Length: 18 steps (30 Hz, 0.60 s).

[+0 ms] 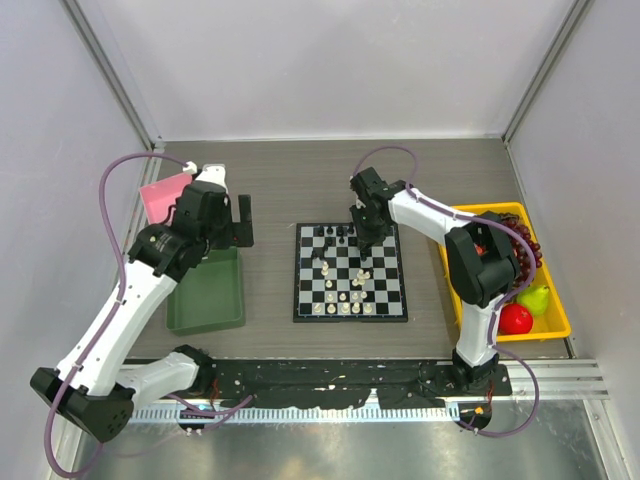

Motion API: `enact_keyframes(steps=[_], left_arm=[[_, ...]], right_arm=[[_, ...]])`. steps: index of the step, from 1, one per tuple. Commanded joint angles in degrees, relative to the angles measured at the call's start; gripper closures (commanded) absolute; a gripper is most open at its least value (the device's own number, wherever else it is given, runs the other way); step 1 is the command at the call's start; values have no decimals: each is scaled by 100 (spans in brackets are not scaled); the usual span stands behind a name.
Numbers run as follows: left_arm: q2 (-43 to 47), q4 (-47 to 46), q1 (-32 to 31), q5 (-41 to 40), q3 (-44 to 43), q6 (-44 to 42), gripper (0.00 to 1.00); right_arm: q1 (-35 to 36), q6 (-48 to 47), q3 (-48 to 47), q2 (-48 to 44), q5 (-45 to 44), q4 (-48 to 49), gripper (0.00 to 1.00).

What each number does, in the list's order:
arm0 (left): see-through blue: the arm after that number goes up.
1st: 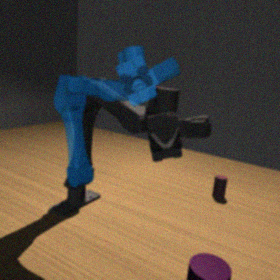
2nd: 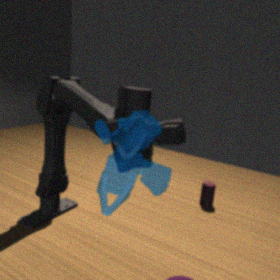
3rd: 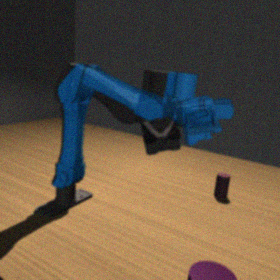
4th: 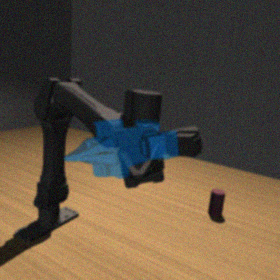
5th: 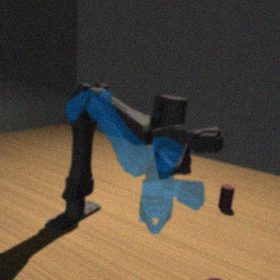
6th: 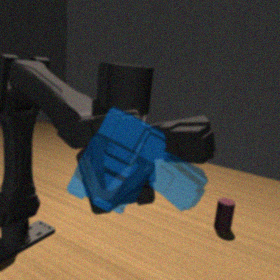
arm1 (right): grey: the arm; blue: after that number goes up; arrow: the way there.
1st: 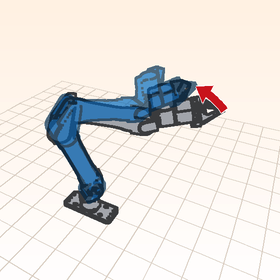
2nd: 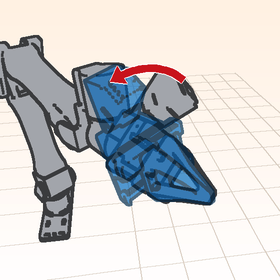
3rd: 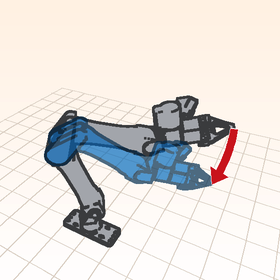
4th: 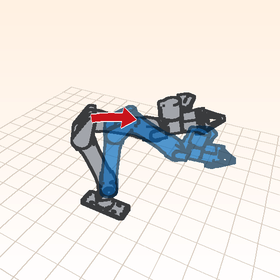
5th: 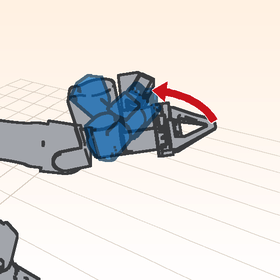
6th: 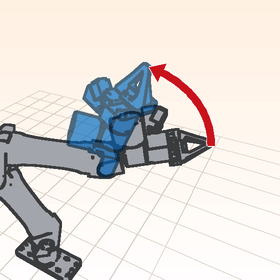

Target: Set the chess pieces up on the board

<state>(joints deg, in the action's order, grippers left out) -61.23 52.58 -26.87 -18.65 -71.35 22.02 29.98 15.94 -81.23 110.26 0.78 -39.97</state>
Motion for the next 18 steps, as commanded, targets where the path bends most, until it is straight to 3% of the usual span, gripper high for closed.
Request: enact_keyframes(steps=[1,5,18], left_arm=[[147,7,33,11,-142,13,1],[190,25,33,20,-98,22,1],[349,68,33,-6,-46,13,1]], right_arm=[[8,-100,-121,-101,54,15,77],[8,-127,-77,-215,-24,-46,83],[-273,-101,-68,-558,-500,-47,84]])
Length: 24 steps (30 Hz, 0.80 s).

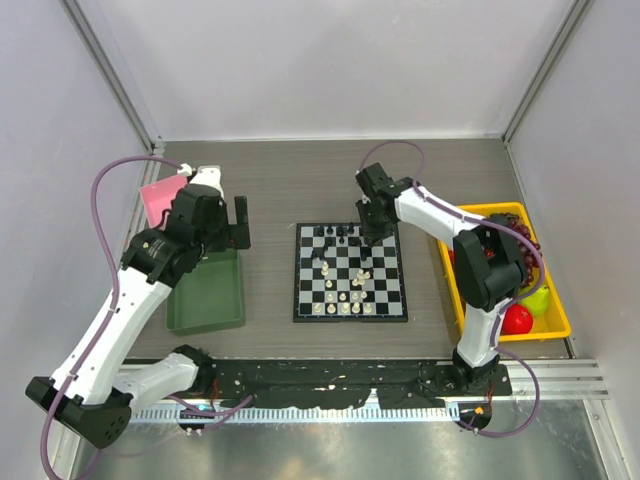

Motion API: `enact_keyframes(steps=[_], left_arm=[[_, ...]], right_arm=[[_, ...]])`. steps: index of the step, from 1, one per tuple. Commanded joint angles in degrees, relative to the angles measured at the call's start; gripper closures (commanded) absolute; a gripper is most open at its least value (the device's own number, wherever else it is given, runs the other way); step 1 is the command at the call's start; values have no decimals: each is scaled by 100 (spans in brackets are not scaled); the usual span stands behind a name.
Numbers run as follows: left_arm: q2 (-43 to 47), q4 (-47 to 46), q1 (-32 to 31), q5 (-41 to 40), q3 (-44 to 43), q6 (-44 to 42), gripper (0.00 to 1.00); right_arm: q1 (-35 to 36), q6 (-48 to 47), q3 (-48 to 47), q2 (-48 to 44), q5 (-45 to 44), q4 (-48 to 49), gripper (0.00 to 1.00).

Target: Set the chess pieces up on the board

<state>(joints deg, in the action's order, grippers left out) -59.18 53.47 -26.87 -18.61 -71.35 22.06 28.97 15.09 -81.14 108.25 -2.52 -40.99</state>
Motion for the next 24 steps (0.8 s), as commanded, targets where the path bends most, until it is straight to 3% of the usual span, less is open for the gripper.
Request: enact_keyframes(steps=[1,24], left_arm=[[143,-21,33,-20,-45,17,1],[73,67,68,-125,-248,-44,1]], right_arm=[[-207,2,-86,-348,-152,91,84],[-638,214,-842,487,121,294,83]])
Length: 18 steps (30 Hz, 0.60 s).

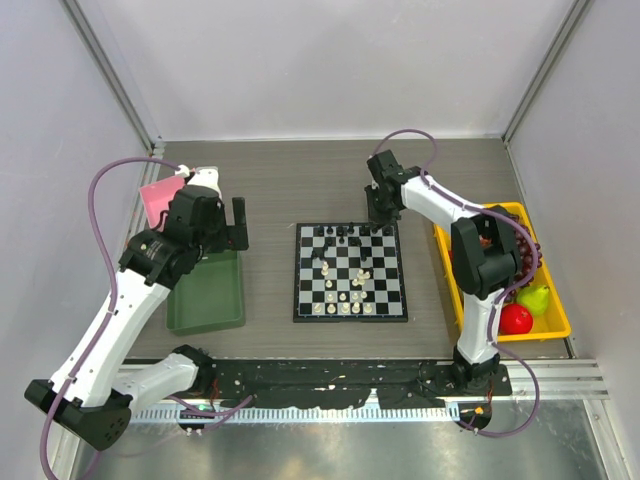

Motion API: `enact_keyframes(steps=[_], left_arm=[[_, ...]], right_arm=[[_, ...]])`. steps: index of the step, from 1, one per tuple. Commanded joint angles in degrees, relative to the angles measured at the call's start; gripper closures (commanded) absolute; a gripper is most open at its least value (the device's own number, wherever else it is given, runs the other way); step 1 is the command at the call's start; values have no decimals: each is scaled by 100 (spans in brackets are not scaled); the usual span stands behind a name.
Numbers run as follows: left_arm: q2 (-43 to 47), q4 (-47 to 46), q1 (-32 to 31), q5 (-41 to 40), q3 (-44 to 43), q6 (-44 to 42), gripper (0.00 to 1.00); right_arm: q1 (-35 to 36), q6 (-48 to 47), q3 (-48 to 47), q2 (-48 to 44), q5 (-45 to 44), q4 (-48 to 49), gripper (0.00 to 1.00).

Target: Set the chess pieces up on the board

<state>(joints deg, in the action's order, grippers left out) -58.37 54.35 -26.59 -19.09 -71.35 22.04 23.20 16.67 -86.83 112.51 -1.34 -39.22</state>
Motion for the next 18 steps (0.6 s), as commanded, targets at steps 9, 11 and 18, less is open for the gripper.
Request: enact_keyframes(steps=[9,11,18], left_arm=[[-43,-3,49,-112,-265,-68,1],[-34,6,75,-139,-265,-77,1],[-17,14,110,-147,-274,-95,1]], right_arm=[[-149,56,-230,210,47,222,83],[-167,47,-203,228,47,248,81],[-158,74,-177,245,345,292,80]])
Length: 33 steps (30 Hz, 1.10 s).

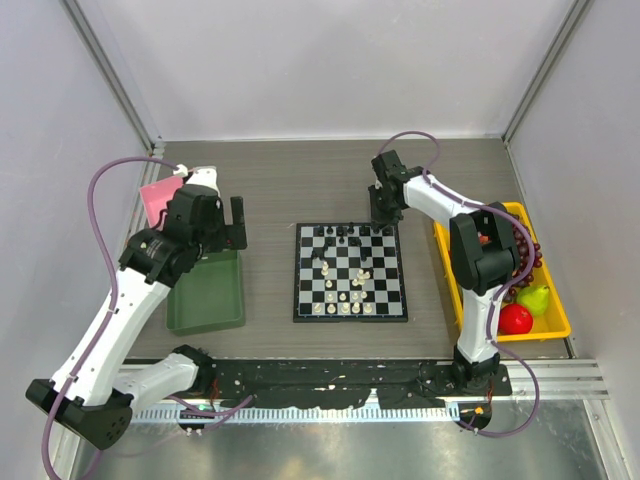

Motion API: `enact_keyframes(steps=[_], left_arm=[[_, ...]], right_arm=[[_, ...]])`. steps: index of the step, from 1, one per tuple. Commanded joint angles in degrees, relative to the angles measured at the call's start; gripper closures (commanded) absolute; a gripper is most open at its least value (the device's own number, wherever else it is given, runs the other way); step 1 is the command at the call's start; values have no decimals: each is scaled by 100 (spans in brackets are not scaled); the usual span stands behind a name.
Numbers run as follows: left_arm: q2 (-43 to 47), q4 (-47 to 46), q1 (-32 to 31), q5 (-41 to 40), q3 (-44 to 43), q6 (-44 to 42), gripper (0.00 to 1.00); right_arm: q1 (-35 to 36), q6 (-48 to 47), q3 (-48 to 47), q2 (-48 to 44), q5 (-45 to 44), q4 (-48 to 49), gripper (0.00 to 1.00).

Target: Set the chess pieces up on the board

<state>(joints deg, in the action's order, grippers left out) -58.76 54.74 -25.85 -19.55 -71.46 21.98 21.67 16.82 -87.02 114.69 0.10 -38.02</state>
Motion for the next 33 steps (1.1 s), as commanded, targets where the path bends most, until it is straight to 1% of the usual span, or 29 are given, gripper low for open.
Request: enact_keyframes(steps=[1,5,7,9,12,19,26,33], left_arm=[[31,-34,44,-93,-246,-88,1],[32,-25,45,-75,-237,-88,1],[66,-25,53,-75,-210,-88,1],[75,-25,45,-66,-202,-88,1],[93,-16,53,-58,-184,-79,1],[137,-60,53,21,-184,-44,1],[119,-95,53,109,-166,-36,1],[102,-122,53,153,-140,-18,1]], right_arm=[[-5,58,-166,18,219,190,79],[-5,76,-166,27,219,181,79],[-5,85,-166,18,201,172,77],[-5,76,-201,-17,227,102,69],[-14,76,-262,-166,184,-3,60],[4,6,-403,-781,43,-232,56],[232,6,106,-1335,280,-241,55],[584,163,905,-1617,166,-215,53]])
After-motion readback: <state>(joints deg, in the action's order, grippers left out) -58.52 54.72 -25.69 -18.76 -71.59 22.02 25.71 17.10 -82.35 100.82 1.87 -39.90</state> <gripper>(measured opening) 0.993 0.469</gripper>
